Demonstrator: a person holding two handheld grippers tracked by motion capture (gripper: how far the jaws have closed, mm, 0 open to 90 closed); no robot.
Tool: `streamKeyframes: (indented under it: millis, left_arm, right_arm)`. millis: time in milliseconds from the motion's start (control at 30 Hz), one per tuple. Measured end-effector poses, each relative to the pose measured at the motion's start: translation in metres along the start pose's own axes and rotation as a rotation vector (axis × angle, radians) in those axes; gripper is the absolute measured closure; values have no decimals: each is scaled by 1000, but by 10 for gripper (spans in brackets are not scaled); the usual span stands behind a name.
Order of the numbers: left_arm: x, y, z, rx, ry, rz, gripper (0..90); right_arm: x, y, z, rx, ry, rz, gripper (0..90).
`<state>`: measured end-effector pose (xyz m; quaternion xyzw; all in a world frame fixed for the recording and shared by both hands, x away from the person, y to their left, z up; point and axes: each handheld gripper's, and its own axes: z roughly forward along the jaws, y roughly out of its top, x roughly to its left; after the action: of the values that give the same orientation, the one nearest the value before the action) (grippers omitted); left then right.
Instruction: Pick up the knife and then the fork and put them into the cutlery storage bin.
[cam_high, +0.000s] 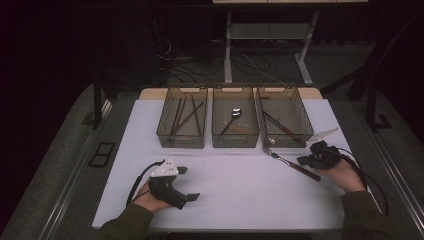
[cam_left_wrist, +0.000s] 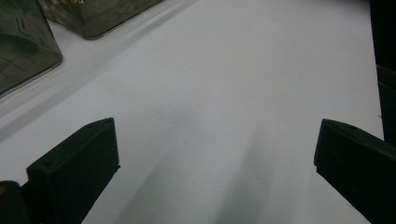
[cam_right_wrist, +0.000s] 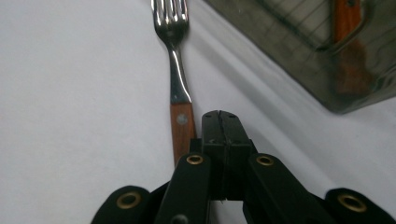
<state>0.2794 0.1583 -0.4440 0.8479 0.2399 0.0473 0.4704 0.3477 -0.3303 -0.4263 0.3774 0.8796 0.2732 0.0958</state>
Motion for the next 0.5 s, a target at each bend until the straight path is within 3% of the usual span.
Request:
streamKeyframes:
  millis: [133, 233, 500]
  left_arm:
    - [0, 0, 0, 2, -1, 0, 0]
    - [0, 0, 0, 2, 0, 0, 0]
    - [0, 0, 0, 2, -1, 0, 0]
  right_arm:
    - [1, 4, -6, -41, 48, 4, 748]
    - [3, 5, 1, -30, 79, -14, 698]
    - [8, 4, 17, -5, 82, -72, 716]
